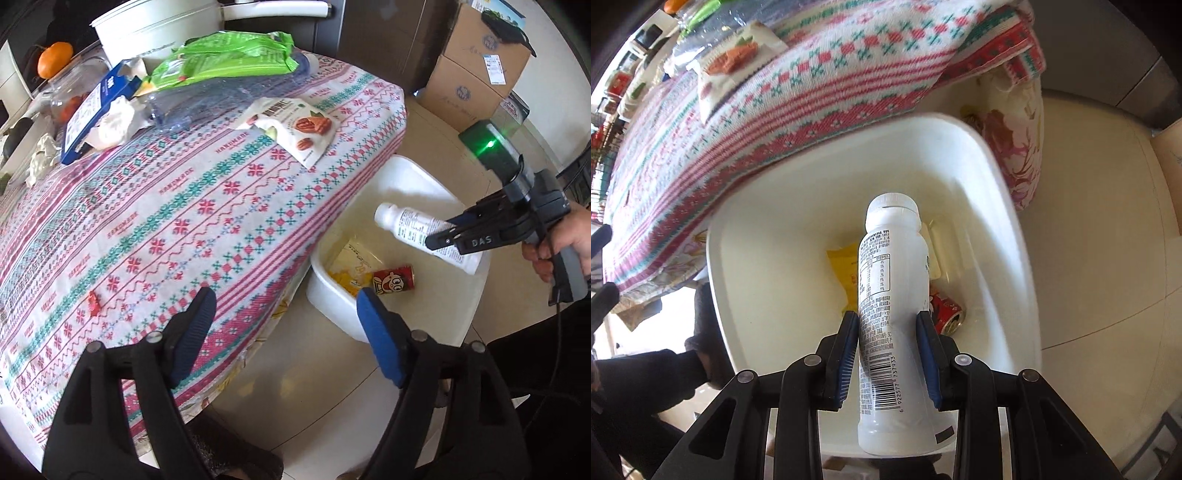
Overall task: Collect trash
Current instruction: 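Carry the yellow bag and white bottle over the bin and open both tools, then reach the left tool to the green snack bag and grasp it, then grasp the white Pecan Kernels bag with the right tool while the left tool holds the green bag, then carry the green bag and pecan bag over the white bin and open both tools, then reach the left tool to the crumpled white tissue and grasp it, then grasp the clear Gantan plastic bottle with the right tool while the left tool holds the tissue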
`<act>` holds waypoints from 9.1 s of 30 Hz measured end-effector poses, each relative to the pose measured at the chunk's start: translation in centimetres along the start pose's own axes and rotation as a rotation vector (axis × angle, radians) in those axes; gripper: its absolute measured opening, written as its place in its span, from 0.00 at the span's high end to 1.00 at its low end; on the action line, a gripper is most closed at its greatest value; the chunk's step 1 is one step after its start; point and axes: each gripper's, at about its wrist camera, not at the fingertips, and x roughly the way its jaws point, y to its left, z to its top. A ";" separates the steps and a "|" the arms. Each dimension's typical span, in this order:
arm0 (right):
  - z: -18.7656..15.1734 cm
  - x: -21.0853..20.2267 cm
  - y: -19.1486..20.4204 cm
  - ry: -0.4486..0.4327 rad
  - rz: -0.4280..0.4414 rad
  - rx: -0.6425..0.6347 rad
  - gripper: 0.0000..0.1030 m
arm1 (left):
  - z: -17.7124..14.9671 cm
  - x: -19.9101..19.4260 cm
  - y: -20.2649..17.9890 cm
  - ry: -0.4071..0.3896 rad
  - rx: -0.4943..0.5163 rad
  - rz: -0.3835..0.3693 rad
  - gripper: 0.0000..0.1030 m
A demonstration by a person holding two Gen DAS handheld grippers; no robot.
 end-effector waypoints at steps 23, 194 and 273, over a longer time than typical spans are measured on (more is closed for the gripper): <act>-0.8 -10.1 3.9 -0.293 -0.018 -0.038 0.23 | 0.7 -3.8 4.5 -0.074 -0.148 0.024 0.18; -3.8 -6.7 0.6 -0.216 -0.021 0.028 0.44 | -0.2 -2.7 0.4 -0.078 -0.044 0.057 0.19; 11.7 -12.2 8.9 -0.579 -0.119 -0.032 0.18 | 11.8 3.6 19.1 -0.189 -0.490 0.048 0.94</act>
